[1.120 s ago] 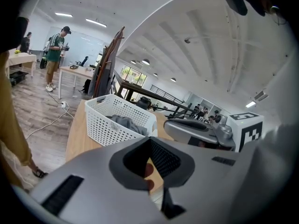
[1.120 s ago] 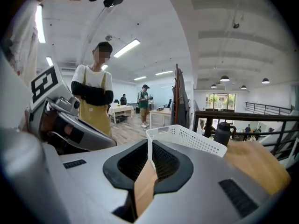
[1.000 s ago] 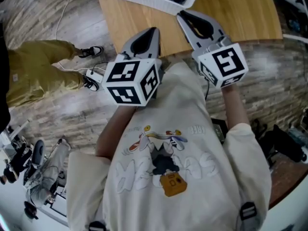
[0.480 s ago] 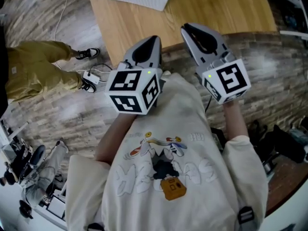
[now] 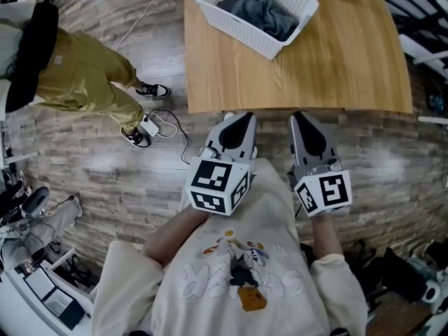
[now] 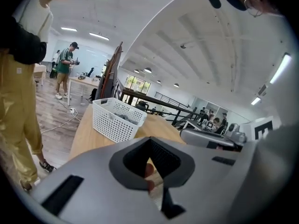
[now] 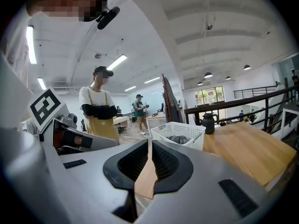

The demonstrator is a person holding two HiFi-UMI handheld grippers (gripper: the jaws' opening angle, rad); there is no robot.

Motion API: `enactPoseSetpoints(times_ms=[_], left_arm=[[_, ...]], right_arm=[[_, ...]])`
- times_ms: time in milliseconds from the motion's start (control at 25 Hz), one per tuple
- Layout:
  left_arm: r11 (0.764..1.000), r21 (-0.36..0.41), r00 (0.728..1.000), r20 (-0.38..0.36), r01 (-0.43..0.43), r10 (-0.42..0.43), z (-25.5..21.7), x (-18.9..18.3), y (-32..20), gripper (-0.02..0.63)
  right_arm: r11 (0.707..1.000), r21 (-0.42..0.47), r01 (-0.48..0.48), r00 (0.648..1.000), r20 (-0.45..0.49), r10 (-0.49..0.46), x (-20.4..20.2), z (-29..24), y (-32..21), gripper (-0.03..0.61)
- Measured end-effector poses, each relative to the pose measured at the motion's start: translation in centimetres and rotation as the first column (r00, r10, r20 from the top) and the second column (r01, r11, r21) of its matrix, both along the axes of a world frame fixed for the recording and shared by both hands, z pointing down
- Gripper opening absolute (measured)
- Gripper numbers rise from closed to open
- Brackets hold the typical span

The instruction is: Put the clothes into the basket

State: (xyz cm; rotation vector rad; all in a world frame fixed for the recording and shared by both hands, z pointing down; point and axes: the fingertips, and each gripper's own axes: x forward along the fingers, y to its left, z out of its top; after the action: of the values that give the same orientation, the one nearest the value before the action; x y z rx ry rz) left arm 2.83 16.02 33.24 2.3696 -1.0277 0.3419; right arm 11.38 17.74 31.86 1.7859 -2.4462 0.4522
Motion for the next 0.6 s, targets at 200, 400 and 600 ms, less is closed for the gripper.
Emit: enactPoseSetpoints(times_ms=[200, 400, 600], left_arm=[[0.998, 0.018, 0.998, 0.019, 0.053, -0.054, 0.3, -2.1, 1.8, 0.000], [0.998, 0.009, 0.998, 0.011, 0.059, -0.059, 1.2, -2.3, 3.6, 0.000], [0.998, 0.007, 0.998, 0.018, 0.063, -0.063, 1.3, -1.7, 4.6, 0.001]], right_arm=[[0.999, -0.008, 0.040, 0.999, -0.020, -0.040, -2.3, 0.5, 1.1, 0.025], [0.995, -0.005, 0.101, 0.995, 0.026, -0.100, -4.0, 0.8, 2.7, 0.023], [0.996, -0.033, 0.088, 0.996, -0.011, -0.088, -3.2, 1.4, 3.2, 0.023]])
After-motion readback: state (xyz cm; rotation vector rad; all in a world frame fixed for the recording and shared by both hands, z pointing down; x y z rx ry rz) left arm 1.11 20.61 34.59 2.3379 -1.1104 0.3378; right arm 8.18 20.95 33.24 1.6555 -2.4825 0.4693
